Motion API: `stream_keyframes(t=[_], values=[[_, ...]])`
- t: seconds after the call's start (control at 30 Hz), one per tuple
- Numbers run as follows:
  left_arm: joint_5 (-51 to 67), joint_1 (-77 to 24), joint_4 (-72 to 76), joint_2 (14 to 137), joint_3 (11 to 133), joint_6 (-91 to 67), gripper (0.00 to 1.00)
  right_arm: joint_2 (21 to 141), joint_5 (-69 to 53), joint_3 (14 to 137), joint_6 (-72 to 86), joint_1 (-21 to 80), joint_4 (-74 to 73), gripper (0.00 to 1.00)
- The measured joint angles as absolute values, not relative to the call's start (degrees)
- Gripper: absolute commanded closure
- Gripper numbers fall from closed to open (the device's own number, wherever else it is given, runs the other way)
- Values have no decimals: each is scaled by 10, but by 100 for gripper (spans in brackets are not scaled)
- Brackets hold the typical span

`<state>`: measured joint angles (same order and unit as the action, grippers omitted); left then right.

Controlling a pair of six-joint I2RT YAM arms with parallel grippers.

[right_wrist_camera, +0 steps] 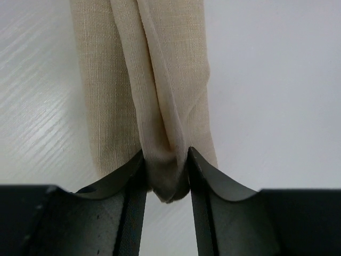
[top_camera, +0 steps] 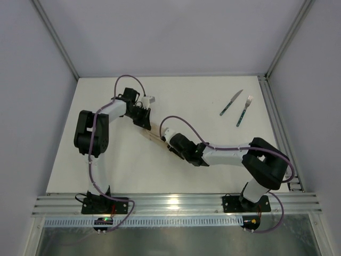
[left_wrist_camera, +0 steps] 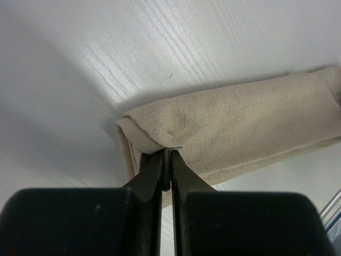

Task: Fold the napkin into a case and place the utensils inside
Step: Fold the lower triangle-folded napkin at the center of the board, then stuff the top corner of the smaller-rectangle-folded napkin into the folded napkin.

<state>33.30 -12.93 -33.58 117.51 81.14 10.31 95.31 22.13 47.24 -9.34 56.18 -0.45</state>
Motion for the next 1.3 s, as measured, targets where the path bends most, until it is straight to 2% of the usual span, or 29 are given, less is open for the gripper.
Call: stream_keyframes(t=[0.07, 0.27, 0.37, 0.43, 0.47, 0.53, 0.57, 0.63, 0.8, 1.1, 1.3], values=[[333, -129, -335, 1174, 810, 103, 100, 928, 219, 462, -88, 562, -13, 60], [331, -129, -334, 1172, 808, 103, 100, 786, 159, 444, -81, 562, -37, 48], [331, -129, -333, 1171, 807, 104, 100, 725, 111, 445, -76, 558, -11, 49], [331, -129, -333, 1171, 806, 105, 100, 718, 79, 451, -65, 543, 9, 56], [331, -129, -332, 1171, 806, 105, 100, 726, 62, 459, -55, 526, 17, 66], [331, -129, -332, 1170, 806, 105, 100, 766, 29, 487, -30, 479, 28, 79], [331, -129, -332, 1170, 805, 105, 100, 799, 14, 505, -18, 456, 30, 90], [331, -129, -332, 1169, 804, 105, 100, 859, -4, 536, -1, 427, 34, 96], [329, -129, -331, 1166, 800, 105, 100, 958, -49, 544, 28, 416, 32, 96], [325, -128, -333, 1159, 792, 107, 100, 957, -59, 471, 62, 438, 47, 96], [319, -127, -349, 1149, 786, 109, 100, 964, -30, 466, 70, 437, 53, 96]])
